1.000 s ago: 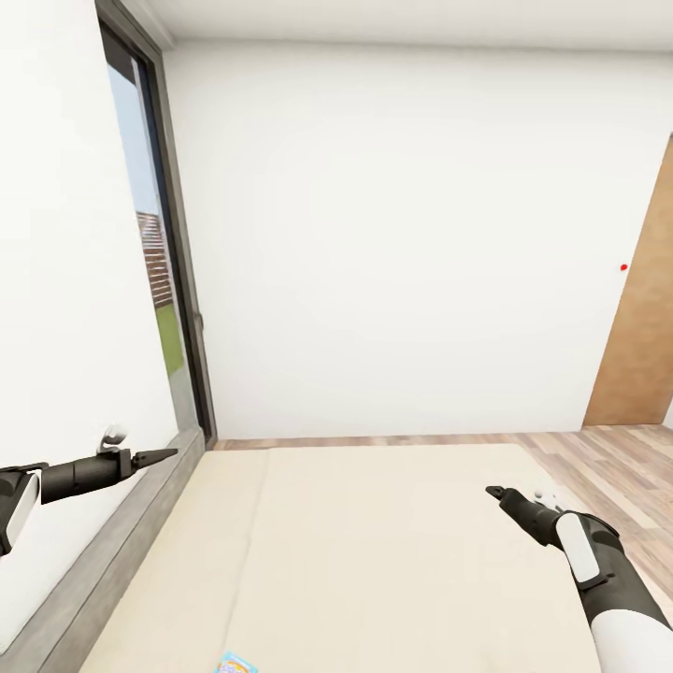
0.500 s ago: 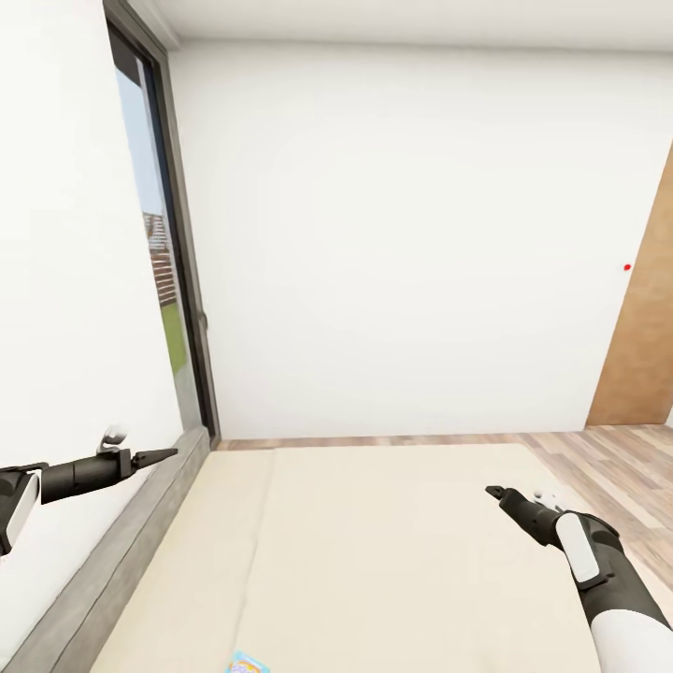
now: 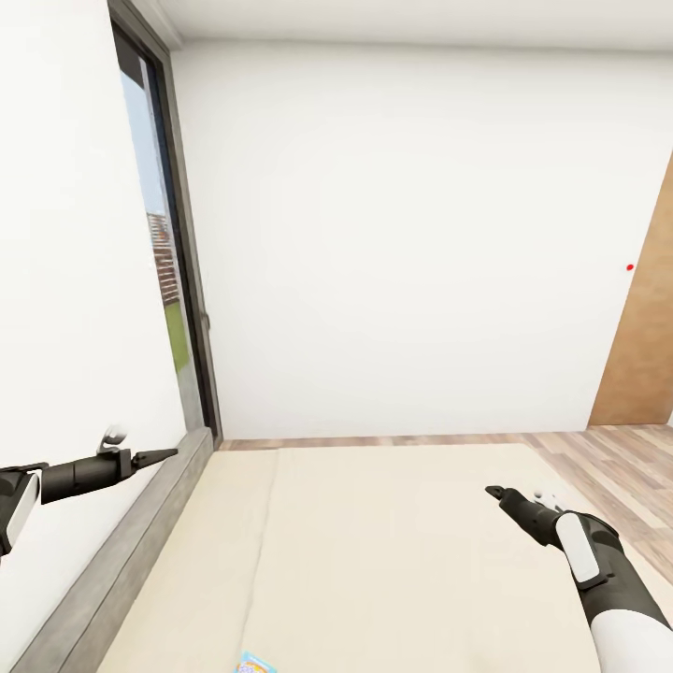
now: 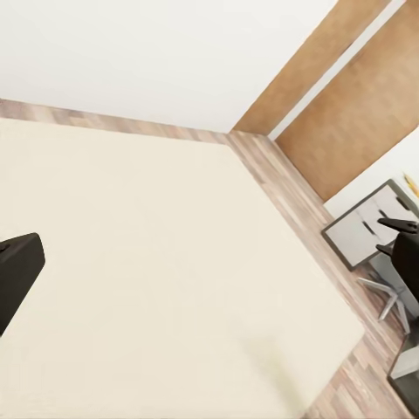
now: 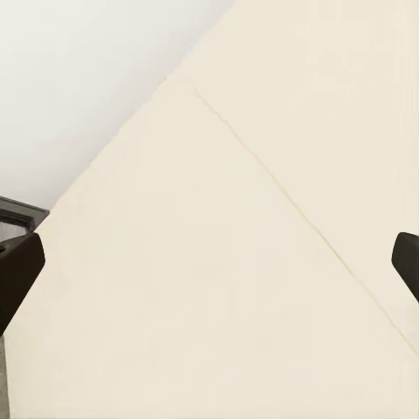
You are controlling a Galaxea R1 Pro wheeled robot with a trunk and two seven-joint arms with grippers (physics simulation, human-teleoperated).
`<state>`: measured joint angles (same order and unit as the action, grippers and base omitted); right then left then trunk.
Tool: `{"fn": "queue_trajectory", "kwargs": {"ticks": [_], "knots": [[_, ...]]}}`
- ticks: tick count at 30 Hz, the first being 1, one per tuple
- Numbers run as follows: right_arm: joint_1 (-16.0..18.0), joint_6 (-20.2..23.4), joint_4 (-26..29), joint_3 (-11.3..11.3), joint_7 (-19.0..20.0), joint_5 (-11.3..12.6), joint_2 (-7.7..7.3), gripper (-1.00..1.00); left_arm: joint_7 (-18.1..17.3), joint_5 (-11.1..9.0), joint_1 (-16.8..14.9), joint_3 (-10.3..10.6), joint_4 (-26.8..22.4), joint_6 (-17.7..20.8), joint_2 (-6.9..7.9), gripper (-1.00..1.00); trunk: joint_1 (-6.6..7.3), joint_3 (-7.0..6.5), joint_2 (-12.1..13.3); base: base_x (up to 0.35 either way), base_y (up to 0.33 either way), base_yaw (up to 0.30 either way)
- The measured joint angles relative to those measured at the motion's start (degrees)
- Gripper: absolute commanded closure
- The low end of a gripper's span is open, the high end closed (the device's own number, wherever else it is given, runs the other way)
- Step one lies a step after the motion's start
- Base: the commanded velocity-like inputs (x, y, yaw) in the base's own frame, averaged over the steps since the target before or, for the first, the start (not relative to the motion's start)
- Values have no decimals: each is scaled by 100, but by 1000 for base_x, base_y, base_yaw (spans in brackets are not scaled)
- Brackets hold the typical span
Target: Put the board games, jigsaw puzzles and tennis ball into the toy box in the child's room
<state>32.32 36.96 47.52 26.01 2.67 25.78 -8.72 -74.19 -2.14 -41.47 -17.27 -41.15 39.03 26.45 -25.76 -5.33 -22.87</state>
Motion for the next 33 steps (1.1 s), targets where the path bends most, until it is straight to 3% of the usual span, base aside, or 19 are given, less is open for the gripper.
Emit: {"fn": "queue_trajectory", "kwargs": {"ticks": [12,18,23,24,30,31,33], "knots": [[0,0,-8,0,-1,3,0,-100,55,36,3,24,0,19,-7,-100,-1,38,1,8,2,0],[0,4,-8,-3,2,-3,0,-100,265,59,1,31,0,39,-73,-100,-1,86,1,1,0,0],[0,8,-9,-6,3,-5,0,-100,999,68,-3,36,1,76,-307,-100,-1,131,1,0,0,0],[0,8,-9,-7,3,-5,0,-100,1004,68,-4,36,1,76,-309,-100,-1,140,1,0,0,0],[0,13,-9,-22,5,-5,0,-100,2045,63,-27,51,12,99,-638,-100,-1,195,1,0,0,0],[0,13,-9,-22,5,-5,0,-100,2051,62,-28,51,12,99,-640,-100,-1,204,1,0,0,0],[0,18,-6,-46,7,-5,0,-100,2409,63,-36,55,20,104,-785,-100,-1,223,1,0,0,0]]}}
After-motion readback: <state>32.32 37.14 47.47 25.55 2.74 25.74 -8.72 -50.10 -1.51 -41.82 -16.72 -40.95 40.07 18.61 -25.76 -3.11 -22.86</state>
